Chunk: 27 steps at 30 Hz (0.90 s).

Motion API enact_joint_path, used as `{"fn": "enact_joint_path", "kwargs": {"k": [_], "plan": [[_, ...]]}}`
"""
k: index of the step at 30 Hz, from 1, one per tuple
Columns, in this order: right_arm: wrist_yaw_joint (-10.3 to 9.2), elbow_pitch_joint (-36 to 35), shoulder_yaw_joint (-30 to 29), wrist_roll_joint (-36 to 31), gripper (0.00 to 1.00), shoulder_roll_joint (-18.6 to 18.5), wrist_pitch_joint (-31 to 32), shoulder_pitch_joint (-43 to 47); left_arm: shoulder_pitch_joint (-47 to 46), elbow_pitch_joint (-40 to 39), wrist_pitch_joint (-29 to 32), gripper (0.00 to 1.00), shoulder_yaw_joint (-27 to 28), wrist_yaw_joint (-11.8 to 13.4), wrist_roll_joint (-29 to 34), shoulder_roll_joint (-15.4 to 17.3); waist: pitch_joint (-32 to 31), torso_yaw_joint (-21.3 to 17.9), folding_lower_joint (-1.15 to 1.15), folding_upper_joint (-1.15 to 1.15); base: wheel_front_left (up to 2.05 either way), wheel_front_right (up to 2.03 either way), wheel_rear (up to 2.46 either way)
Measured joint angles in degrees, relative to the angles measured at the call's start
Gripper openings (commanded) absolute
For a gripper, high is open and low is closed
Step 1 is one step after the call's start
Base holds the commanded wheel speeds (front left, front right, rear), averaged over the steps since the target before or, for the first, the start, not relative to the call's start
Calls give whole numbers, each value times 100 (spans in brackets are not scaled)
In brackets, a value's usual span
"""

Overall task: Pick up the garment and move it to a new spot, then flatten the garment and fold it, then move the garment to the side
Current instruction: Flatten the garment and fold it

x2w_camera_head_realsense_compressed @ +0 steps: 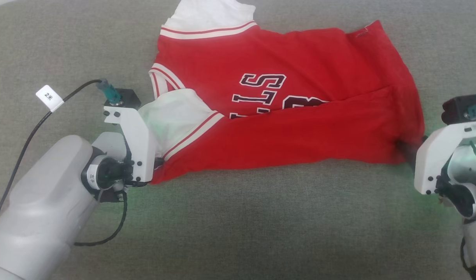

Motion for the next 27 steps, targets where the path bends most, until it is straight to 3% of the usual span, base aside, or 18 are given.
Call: {"fn": "enact_joint_path", "kwargs": {"k": [8, 15, 27], "plan": [[10, 115, 40, 57, 0, -137, 19, -157, -52, 26, -90, 0, -43, -100, 47, 3, -49, 66, 0, 0, 0, 0, 0], [9, -79, 82, 190, 0, -394, 152, -107, -51, -275, 29, 0, -101, 22, 122, 211, -210, 81, 0, 0, 0, 0, 0], [10, -1205, -75, 532, 0, -872, 875, 767, 427, -2046, 519, 0, -259, 669, 360, 1023, -541, 135, 0, 0, 0, 0, 0]]}}
